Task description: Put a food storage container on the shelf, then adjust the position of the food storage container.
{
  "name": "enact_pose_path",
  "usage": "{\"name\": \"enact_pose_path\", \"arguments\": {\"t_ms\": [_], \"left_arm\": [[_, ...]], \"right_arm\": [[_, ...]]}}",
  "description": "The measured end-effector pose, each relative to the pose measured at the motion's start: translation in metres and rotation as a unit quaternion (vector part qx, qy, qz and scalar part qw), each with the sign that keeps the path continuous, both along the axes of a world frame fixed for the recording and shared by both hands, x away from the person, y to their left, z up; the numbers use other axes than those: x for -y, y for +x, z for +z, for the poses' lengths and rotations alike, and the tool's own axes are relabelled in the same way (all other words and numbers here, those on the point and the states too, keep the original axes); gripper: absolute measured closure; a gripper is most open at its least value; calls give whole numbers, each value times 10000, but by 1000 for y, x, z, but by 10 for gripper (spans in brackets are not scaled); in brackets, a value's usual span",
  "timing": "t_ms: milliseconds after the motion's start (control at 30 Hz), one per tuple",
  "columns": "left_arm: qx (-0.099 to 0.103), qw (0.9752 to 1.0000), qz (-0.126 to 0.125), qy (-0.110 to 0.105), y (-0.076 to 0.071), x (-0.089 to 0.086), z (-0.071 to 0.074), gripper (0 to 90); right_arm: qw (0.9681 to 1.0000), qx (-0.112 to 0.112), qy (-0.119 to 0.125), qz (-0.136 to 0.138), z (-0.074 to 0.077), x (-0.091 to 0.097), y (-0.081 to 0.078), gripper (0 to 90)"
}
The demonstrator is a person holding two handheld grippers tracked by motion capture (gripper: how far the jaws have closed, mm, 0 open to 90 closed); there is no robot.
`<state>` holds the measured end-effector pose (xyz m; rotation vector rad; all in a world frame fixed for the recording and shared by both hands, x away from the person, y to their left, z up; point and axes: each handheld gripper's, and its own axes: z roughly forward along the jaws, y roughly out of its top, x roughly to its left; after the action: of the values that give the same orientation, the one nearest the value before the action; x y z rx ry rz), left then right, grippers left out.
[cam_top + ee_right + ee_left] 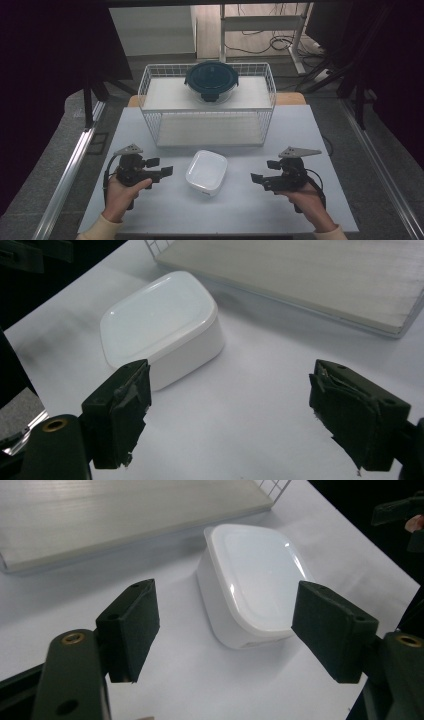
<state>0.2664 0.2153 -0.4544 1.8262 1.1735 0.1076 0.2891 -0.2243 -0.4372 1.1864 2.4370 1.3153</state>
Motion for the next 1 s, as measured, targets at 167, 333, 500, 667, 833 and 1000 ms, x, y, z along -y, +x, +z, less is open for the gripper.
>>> {"name": "enact_pose_path", "arguments": {"t_ms": [167, 333, 500, 667, 833, 1000], "left_arm": [[25, 10000, -35, 58, 0, 4, -1, 263], [32, 10000, -14, 55, 2, 5, -1, 261], [23, 10000, 26, 66, 3, 5, -4, 270], [32, 9999, 103, 86, 3, 3, -4, 299], [-26, 9996, 232, 128, 10, 2, -6, 342], [-130, 9991, 308, 268, 24, 9, -10, 426]], "right_arm": [[10000, -39, -55, 57, -2, -3, -3, 191], [10000, -11, -47, 44, -1, -1, -4, 193], [10000, -45, -61, -27, -2, 4, -4, 193], [9999, -43, -114, -80, -4, 7, -1, 193], [9998, -50, -133, -119, -3, 12, -2, 193], [9997, -48, -144, -168, -2, 16, 0, 193]]}}
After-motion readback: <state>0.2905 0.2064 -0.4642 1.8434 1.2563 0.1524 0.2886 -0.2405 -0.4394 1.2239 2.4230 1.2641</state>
